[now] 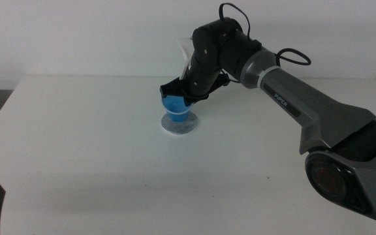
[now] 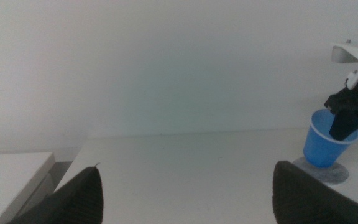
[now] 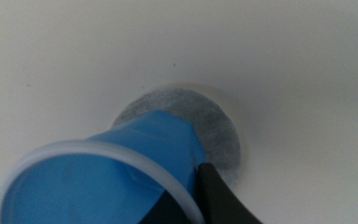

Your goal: Place an empty cup on a cup mat.

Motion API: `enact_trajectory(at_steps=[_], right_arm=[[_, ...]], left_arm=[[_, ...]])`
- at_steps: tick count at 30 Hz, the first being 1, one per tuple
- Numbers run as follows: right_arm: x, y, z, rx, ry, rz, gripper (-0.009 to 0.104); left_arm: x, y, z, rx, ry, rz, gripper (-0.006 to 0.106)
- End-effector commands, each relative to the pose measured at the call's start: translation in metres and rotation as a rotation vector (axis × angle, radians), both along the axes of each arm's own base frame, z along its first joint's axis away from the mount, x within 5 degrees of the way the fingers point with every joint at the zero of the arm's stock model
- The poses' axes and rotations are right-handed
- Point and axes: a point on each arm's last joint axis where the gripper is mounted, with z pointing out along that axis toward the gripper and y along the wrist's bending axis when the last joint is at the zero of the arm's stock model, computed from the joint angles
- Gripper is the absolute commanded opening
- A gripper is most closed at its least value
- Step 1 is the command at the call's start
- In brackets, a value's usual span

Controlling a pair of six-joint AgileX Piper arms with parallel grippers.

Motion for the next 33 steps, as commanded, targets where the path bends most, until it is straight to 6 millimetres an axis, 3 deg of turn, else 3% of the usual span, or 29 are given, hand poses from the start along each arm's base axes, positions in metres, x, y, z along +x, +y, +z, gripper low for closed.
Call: enact_trajectory(at_steps=[1, 8, 18, 25, 33], right_arm=[[0.001, 0.0, 0.0, -0.013, -0.01, -0.001, -0.003], [0.0, -0.001, -0.012, -0.038, 0.029, -0.009, -0.003], [-0.002, -0.001, -0.013, -0.04, 0.053, -0.009, -0.001], [-0.001, -0.002, -0.012, -0.037, 0.05, -0.021, 0.017], [0.002, 0.0, -0.011, -0.013, 0.017, -0.023, 0.054]], left_arm=[[0.0, 0.0, 0.001, -0.005, -0.007, -0.005, 0.094], [0.0, 0.0, 0.001, -0.005, -0.007, -0.005, 0.094], [0.0, 0.0, 0.001, -0.005, -0.007, -0.005, 0.094], [0.0, 0.0, 0.001, -0.005, -0.007, -0.005, 0.094], [0.0, 0.0, 0.001, -0.005, -0.007, -0.005, 0.094]])
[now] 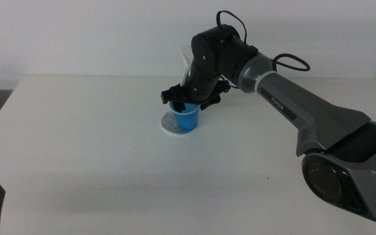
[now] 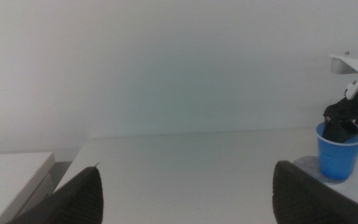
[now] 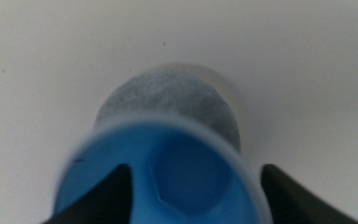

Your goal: Place an empty cup on a cup mat.

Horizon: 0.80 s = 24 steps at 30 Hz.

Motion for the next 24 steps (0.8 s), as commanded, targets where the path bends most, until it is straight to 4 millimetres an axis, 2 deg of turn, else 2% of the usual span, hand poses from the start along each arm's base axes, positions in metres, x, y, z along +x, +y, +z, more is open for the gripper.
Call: enact_trajectory(at_steps=[1, 3, 8, 13, 17, 21, 24], right_arm=[[0.002, 0.001, 0.005, 0.011, -0.035, -0.001, 0.057], [0.003, 0.001, 0.007, 0.019, -0.047, 0.0, 0.062], [-0.001, -0.002, 0.039, 0.054, -0.106, 0.0, 0.062], [-0.01, -0.01, 0.088, 0.094, -0.188, -0.004, 0.063], [-0.019, -0.018, 0.119, 0.12, -0.23, -0.007, 0.072], [-0.034, -0.028, 0.154, 0.118, -0.259, 0.013, 0.081], [-0.05, -0.039, 0.181, 0.12, -0.294, 0.029, 0.082]], left_arm=[[0.0, 0.0, 0.001, -0.005, -0.007, -0.005, 0.094], [0.0, 0.0, 0.001, -0.005, -0.007, -0.005, 0.094], [0.0, 0.0, 0.001, -0.005, -0.007, -0.005, 0.094], [0.0, 0.0, 0.001, -0.005, -0.007, -0.005, 0.094], [0.0, 0.0, 0.001, -0.005, -0.007, -0.005, 0.094], [0.0, 0.0, 0.001, -0.005, -0.007, -0.005, 0.094], [0.0, 0.0, 0.001, -0.005, -0.007, -0.005, 0.094]])
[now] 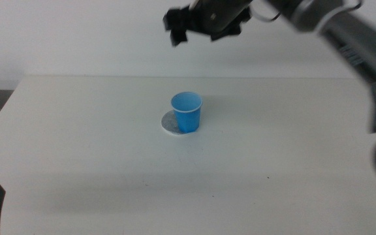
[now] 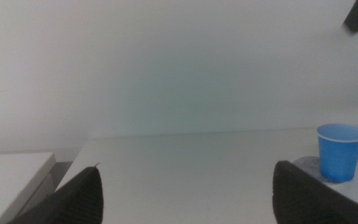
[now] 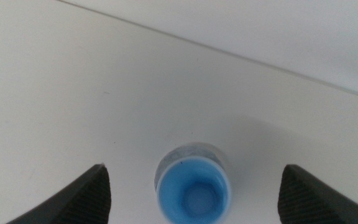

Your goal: Place an empty cup on a cup mat.

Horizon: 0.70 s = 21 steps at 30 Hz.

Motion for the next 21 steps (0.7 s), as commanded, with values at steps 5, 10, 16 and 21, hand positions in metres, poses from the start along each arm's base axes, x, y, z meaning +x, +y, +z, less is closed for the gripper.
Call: enact_trajectory(at_steps=[5, 10, 16, 21], right_arm=[[-0.051, -0.039, 0.058, -0.04, -0.082, 0.037, 0.082], [-0.105, -0.08, 0.079, 0.018, -0.189, 0.046, 0.082], [-0.173, -0.132, 0.073, 0.101, -0.289, 0.021, 0.083], [-0.217, -0.178, 0.046, 0.126, -0.4, -0.048, 0.083]], left_arm=[[0.0, 0.0, 0.001, -0.005, -0.007, -0.005, 0.094], [0.0, 0.0, 0.001, -0.005, -0.007, -0.005, 0.094], [0.0, 0.0, 0.001, -0.005, -0.007, -0.005, 0.094], [0.0, 0.0, 0.001, -0.005, -0.007, -0.005, 0.094]])
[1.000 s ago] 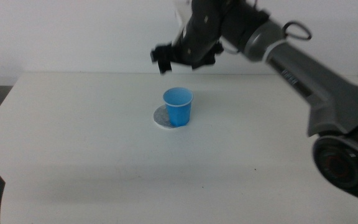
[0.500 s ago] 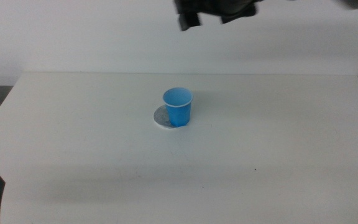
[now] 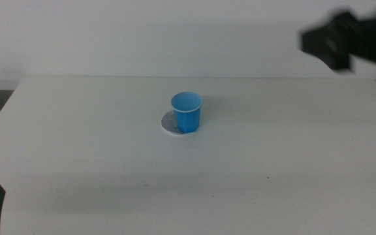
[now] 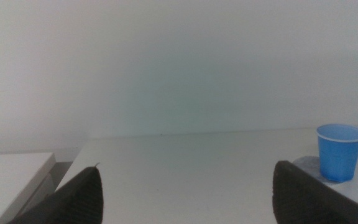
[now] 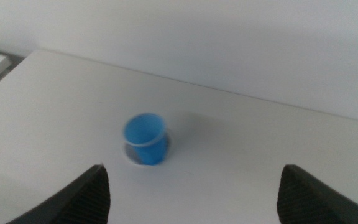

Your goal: Place an empty cup on a cup mat.

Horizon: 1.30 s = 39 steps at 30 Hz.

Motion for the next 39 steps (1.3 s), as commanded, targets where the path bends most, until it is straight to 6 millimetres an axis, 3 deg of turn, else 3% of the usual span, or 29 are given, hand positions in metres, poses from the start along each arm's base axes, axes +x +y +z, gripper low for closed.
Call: enact_trajectory(at_steps=[1, 10, 16, 23, 30, 33, 39], right_arm=[[-0.02, -0.02, -0.015, 0.013, -0.07, -0.033, 0.084], [-0.074, -0.068, -0.094, -0.009, -0.205, -0.145, 0.092], [-0.105, -0.08, -0.132, 0.02, -0.306, -0.172, 0.092], [-0.133, -0.086, -0.177, 0.076, -0.309, -0.184, 0.092], [-0.15, -0.09, -0.207, 0.057, -0.386, -0.177, 0.092], [-0.155, -0.092, -0.205, 0.033, -0.462, -0.172, 0.092], [-0.155, -0.093, -0.207, 0.01, -0.437, -0.17, 0.092]], left_arm=[[0.0, 0.0, 0.001, -0.005, -0.007, -0.005, 0.094], [0.0, 0.0, 0.001, -0.004, -0.007, -0.005, 0.094], [0.0, 0.0, 0.001, -0.004, -0.007, -0.005, 0.094], [0.0, 0.0, 0.001, -0.006, -0.007, -0.005, 0.094], [0.0, 0.0, 0.001, -0.006, -0.007, -0.005, 0.094], [0.0, 0.0, 0.001, -0.006, -0.007, -0.005, 0.094], [0.0, 0.0, 0.001, -0.006, -0.007, -0.005, 0.094]])
